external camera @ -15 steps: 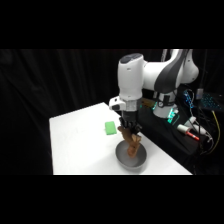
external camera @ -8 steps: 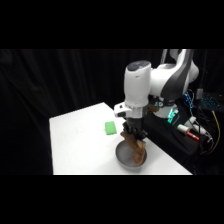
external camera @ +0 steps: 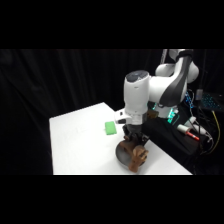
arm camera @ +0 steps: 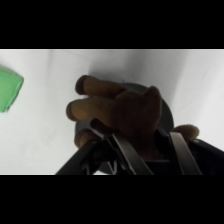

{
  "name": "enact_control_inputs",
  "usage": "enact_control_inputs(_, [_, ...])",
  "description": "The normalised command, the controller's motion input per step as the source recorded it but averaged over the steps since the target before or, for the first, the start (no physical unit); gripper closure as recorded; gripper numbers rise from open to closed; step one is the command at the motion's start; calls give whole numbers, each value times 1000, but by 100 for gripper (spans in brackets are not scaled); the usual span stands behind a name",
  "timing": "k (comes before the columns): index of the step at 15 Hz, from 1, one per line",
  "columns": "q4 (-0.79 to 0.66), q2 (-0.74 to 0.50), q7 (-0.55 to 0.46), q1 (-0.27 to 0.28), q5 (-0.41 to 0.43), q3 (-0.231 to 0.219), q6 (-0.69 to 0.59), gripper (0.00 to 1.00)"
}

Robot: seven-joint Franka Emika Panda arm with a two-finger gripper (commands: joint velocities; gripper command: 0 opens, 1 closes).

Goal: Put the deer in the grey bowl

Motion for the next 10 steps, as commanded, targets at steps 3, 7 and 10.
enact_control_inputs(3, [91, -1, 92, -1, -189, -60, 14, 0])
enact_control_inputs(7, [95, -152, 122, -22, -255, -95, -171, 0])
enact_control_inputs(10, [142, -301, 63, -78, -150, -73, -436, 0])
